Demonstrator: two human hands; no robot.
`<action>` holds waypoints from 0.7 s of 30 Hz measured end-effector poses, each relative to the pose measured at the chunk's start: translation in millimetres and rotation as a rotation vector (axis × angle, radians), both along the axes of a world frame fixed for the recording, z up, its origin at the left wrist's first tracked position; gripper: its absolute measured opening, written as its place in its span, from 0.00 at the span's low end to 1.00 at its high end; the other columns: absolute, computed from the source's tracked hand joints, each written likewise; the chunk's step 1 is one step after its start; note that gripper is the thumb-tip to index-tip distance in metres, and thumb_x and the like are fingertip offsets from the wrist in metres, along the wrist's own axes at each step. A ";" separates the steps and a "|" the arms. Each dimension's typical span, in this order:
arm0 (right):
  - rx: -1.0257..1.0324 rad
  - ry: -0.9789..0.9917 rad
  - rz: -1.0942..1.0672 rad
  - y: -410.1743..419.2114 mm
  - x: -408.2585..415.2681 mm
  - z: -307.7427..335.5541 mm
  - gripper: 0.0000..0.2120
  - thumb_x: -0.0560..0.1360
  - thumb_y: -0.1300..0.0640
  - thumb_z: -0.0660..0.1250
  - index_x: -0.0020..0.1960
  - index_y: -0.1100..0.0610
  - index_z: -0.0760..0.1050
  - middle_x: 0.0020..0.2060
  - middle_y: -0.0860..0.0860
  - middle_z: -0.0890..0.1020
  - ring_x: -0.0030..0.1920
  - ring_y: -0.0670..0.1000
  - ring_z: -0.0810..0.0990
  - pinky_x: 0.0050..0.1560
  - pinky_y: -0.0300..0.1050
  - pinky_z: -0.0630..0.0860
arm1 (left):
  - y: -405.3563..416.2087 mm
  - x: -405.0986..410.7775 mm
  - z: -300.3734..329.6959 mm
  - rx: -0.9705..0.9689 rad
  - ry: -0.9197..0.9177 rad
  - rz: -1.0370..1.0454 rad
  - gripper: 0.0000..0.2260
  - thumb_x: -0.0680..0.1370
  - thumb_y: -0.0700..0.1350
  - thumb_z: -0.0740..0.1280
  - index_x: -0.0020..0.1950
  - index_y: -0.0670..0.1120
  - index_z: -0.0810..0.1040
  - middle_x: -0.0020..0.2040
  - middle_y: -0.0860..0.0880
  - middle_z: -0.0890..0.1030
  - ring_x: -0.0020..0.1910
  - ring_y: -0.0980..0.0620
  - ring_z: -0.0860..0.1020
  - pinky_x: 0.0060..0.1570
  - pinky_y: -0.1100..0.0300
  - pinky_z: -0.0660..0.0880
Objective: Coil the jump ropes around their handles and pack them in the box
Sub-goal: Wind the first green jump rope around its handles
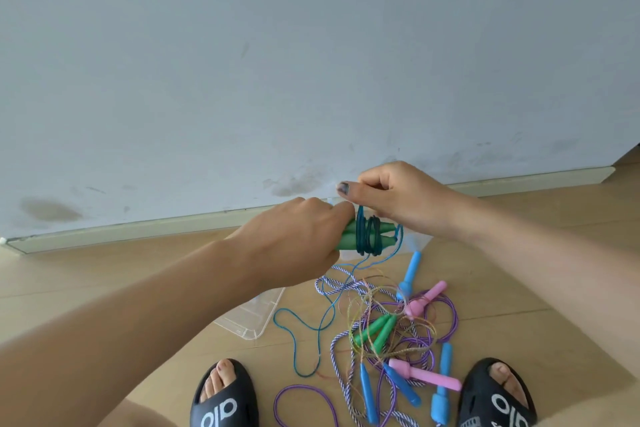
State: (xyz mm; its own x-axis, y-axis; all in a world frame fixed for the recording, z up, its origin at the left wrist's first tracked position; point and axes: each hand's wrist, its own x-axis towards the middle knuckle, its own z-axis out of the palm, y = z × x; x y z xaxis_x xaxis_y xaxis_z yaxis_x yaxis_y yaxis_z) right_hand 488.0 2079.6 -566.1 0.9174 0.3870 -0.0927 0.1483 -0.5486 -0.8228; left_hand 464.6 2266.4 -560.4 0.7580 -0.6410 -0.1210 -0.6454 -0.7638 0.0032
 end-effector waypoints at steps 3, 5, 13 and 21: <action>0.087 0.150 0.027 5.2 -1.0 -6.8 0.26 0.78 0.43 0.65 0.31 0.58 0.63 0.27 0.52 0.61 0.30 0.53 0.59 0.32 0.45 0.57 | 3.8 -1.2 2.1 -0.101 -0.010 -0.038 0.14 0.76 0.45 0.62 0.61 0.48 0.67 0.40 0.53 0.70 0.37 0.46 0.70 0.32 0.55 0.63; 0.196 0.255 0.024 9.9 -4.1 -14.7 0.23 0.81 0.51 0.64 0.29 0.58 0.67 0.24 0.48 0.65 0.25 0.47 0.63 0.28 0.39 0.62 | 7.6 -2.3 1.9 -0.175 0.018 -0.024 0.17 0.75 0.45 0.63 0.64 0.50 0.68 0.38 0.54 0.71 0.36 0.47 0.70 0.32 0.55 0.64; 0.219 0.298 -0.089 27.4 -19.9 -14.2 0.20 0.74 0.78 0.54 0.31 0.57 0.62 0.19 0.42 0.63 0.22 0.41 0.60 0.26 0.32 0.58 | 16.5 -5.4 0.9 -0.518 0.025 0.070 0.09 0.70 0.46 0.63 0.48 0.50 0.68 0.30 0.52 0.71 0.28 0.49 0.68 0.27 0.51 0.71; 0.014 0.247 -0.210 36.6 -31.6 -37.1 0.23 0.82 0.48 0.53 0.31 0.56 0.55 0.22 0.49 0.61 0.26 0.52 0.60 0.29 0.42 0.58 | 19.3 11.5 -6.2 -0.449 0.103 0.382 0.04 0.75 0.42 0.62 0.42 0.44 0.69 0.33 0.46 0.73 0.32 0.44 0.70 0.27 0.56 0.64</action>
State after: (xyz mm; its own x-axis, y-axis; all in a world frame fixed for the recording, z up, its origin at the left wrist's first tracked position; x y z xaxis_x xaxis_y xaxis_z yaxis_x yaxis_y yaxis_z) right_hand 456.5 2116.2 -603.2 0.9278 0.1942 -0.3187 -0.1723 -0.5345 -0.8274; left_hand 476.2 2285.7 -566.6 0.9436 -0.3308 0.0132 -0.3044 -0.8511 0.4278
